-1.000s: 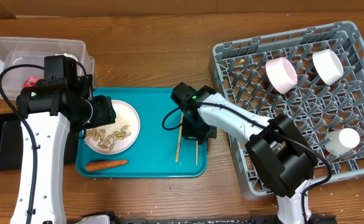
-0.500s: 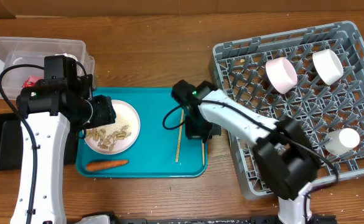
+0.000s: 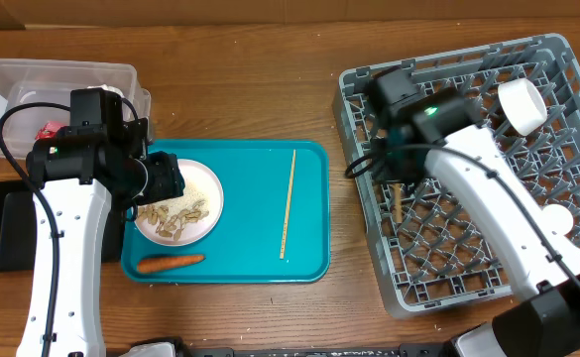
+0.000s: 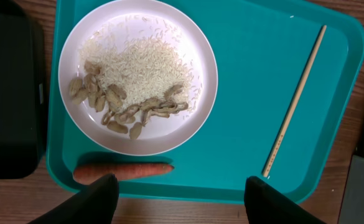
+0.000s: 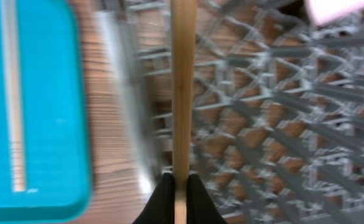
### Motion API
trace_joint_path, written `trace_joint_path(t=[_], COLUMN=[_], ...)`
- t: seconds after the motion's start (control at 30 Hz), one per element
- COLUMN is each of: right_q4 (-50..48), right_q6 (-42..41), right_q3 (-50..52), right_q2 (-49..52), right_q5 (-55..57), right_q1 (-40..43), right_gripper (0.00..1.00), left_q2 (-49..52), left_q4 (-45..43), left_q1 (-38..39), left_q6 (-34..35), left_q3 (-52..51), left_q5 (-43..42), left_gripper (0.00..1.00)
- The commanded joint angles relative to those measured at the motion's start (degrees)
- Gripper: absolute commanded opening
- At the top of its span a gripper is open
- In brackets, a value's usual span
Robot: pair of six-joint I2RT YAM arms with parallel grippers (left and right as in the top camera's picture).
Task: Sort waste into correct bins and load items into the dishwasher
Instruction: 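Carry the chopstick into the rack and release it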
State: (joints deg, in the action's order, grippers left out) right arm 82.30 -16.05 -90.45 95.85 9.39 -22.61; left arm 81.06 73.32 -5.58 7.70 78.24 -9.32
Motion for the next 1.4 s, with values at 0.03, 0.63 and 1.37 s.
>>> trace_joint_path(t=[0.03, 0.63, 1.37], right_q4=[0.52, -2.93, 0.55], right_q6=[9.14, 8.74, 5.14], right_q3=[3.63, 17.7, 1.57], right_q2=[0.04, 0.04, -0.02], right_q5=[-3.54, -9.33, -11.98], right_q1=[1.95, 1.95, 1.66], right_gripper=[0.04, 0.04, 0.37], left_q2=[0.26, 0.26, 0.26], left_q4=[0.15, 0.35, 0.33], left_q1=[0.52, 0.52, 0.52], left_q6=[0.17, 0.2, 0.17], left_q3=[-0.2, -0.2, -0.2], left_q5=[0.52, 0.55, 0.52], left_gripper=[0.67, 0.67, 0.68])
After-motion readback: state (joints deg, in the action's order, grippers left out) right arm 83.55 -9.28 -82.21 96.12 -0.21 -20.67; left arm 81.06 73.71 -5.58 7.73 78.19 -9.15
